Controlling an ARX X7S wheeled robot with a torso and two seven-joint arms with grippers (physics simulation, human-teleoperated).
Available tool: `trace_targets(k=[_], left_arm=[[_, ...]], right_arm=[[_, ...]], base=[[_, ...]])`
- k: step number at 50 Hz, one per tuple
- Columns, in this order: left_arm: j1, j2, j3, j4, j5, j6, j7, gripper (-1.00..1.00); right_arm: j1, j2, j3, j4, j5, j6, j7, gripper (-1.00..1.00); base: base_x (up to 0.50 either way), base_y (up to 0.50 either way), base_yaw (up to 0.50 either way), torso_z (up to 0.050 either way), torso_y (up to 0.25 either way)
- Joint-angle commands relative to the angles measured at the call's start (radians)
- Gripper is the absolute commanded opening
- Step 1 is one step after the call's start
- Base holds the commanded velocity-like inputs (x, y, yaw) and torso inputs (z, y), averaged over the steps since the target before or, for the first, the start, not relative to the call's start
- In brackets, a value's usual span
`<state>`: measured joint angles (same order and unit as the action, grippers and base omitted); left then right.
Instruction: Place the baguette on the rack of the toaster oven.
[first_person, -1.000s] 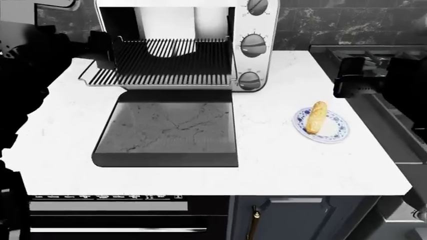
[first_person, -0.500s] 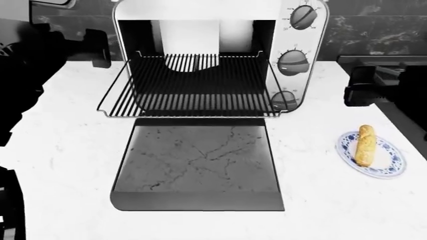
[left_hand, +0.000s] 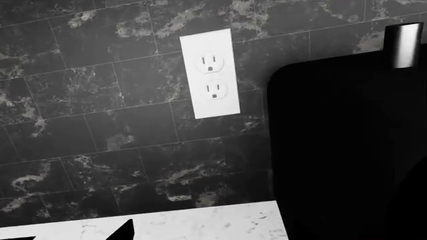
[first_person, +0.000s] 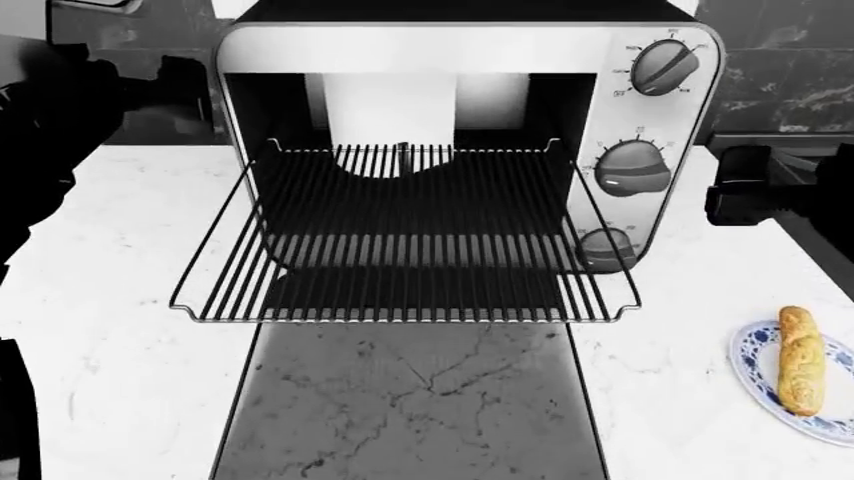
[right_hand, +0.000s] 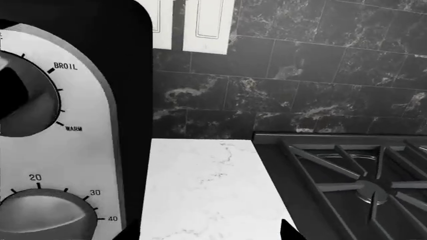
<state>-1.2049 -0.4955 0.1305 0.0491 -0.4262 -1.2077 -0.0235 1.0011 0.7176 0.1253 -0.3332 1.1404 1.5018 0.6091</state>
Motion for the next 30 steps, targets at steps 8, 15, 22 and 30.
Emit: trace_targets(k=[8,15,22,30], left_arm=[[-0.010,-0.007,-0.014,0.011,-0.013,-0.006,0.015,1.00],[-0.001,-0.002,-0.012,0.001,-0.012,0.009,0.016,1.00],[-0.005,-0.006,-0.010,-0.002,-0.012,0.009,0.016,1.00],[-0.004,-0.016,-0.018,0.007,-0.018,0.001,0.015,1.00]], right_arm=[[-0.028,0.003,0.070,0.015,0.106,0.048,0.121,1.00],[-0.057,0.012,0.064,0.074,0.177,0.047,0.215,1.00],[-0.086,0.042,0.048,0.123,0.205,0.031,0.241,1.00],[-0.143,0.068,0.092,0.149,0.273,0.024,0.320,1.00]], base=[[0.02,0.00,0.00,0.000,0.000],[0.00,0.00,0.00,0.000,0.000],[0.00,0.00,0.00,0.000,0.000],[0.00,0.00,0.00,0.000,0.000]])
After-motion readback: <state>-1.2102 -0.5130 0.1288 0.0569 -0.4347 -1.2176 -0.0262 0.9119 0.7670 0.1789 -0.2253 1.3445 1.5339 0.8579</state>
